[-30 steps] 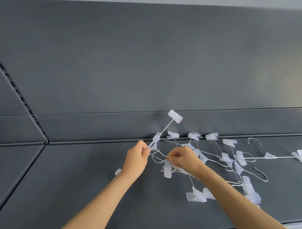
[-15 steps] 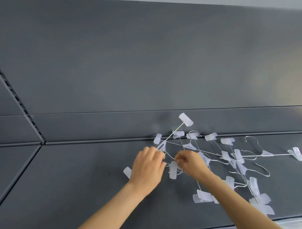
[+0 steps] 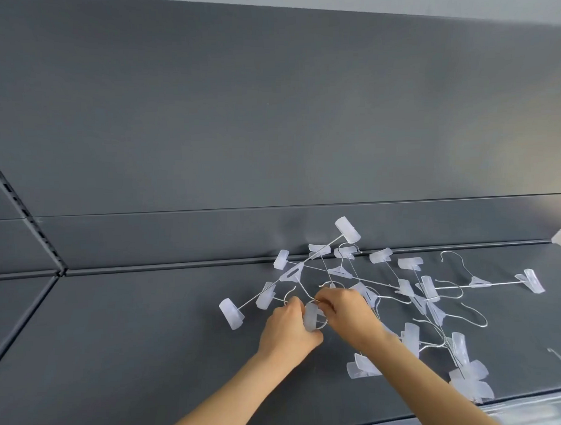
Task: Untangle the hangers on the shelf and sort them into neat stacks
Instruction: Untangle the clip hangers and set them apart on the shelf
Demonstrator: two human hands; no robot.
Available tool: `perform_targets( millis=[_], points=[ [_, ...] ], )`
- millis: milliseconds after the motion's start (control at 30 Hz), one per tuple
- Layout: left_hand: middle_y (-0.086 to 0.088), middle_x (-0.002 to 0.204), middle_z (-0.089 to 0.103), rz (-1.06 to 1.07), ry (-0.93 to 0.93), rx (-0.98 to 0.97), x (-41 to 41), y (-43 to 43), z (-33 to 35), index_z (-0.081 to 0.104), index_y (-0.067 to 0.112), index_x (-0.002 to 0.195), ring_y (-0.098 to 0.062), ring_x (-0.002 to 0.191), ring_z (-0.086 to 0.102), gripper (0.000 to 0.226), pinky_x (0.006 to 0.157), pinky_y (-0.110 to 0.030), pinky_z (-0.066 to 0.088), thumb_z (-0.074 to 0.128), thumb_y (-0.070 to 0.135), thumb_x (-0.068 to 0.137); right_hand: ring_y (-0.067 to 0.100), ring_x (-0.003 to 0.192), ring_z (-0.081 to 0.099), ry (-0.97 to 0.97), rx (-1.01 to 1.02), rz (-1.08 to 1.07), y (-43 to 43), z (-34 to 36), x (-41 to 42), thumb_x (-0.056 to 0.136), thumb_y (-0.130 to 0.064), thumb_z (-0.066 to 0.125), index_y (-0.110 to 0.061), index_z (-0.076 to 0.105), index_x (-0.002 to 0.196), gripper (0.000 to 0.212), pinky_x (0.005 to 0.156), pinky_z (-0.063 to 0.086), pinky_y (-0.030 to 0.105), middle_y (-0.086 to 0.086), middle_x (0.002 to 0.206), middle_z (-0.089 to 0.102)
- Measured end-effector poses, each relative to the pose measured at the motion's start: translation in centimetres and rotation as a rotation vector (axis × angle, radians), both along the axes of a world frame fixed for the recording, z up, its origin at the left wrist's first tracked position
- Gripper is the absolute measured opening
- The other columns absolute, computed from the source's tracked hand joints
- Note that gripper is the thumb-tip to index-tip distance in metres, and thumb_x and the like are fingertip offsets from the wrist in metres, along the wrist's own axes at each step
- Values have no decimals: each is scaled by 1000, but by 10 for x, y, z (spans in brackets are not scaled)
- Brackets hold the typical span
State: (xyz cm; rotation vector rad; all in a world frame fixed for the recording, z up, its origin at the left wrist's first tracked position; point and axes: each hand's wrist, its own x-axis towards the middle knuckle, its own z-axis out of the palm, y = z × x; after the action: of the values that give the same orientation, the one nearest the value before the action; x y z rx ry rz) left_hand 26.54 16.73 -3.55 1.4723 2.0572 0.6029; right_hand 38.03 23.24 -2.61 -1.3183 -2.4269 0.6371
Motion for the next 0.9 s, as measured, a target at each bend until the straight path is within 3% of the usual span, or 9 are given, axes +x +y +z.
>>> perform_targets(
  millis=[167,300,433,567,633,733,833,900],
  points=[
    [-3,92,64,59,-106,83,-1,1,2,52,12,91,-25,85,62,26,71,-39,52,63,21,68,32,82,60,-27,64,-8,-2,-1,-4,86,1,45,0,59,98,18,70,47,36,14,94,64],
    [4,77,58,46,-280,103,-7,4,5,51,15,88,-10,67,54,21,62,-26,45,65,14,73,23,68,52,101,-37,-89,2,8,-4,89,-1,44,-2,58,95,16,58,39,21,10,79,60],
    [3,71,54,8,-340,16,-17,9,8,49,19,83,-15,67,51,26,62,-25,40,72,19,70,9,51,44,128,-119,-73,4,14,-1,91,-5,44,-13,55,84,16,45,34,11,-7,61,49],
    [5,69,52,27,-285,43,-21,10,13,45,22,75,-10,62,46,26,54,-21,33,70,16,70,20,63,46,35,-38,1,9,15,3,91,-6,44,-6,61,92,17,59,37,26,2,69,53],
    [4,69,52,59,-272,73,-27,11,16,47,18,76,-10,61,46,22,53,-19,32,68,14,72,20,64,46,17,-18,2,14,17,11,91,-7,45,-5,62,92,17,60,35,25,3,71,53],
    [4,75,55,5,-127,30,-30,7,20,52,16,84,-12,72,52,19,56,-21,31,68,21,75,7,53,42,89,-39,-40,19,24,21,90,-4,47,0,63,90,16,52,35,13,-4,60,50],
    [-5,95,58,-102,257,-7,-23,3,25,54,11,99,-24,90,58,28,64,-29,39,62,30,80,3,49,40,141,-106,-65,17,33,12,89,-4,48,-1,63,86,16,48,36,9,-10,57,46],
    [-5,95,57,-68,482,196,-21,0,32,54,11,96,-25,88,60,26,63,-30,41,62,32,83,5,40,43,193,-194,-86,11,40,3,89,-4,48,-7,61,79,16,44,35,9,-6,54,47]
  ],
)
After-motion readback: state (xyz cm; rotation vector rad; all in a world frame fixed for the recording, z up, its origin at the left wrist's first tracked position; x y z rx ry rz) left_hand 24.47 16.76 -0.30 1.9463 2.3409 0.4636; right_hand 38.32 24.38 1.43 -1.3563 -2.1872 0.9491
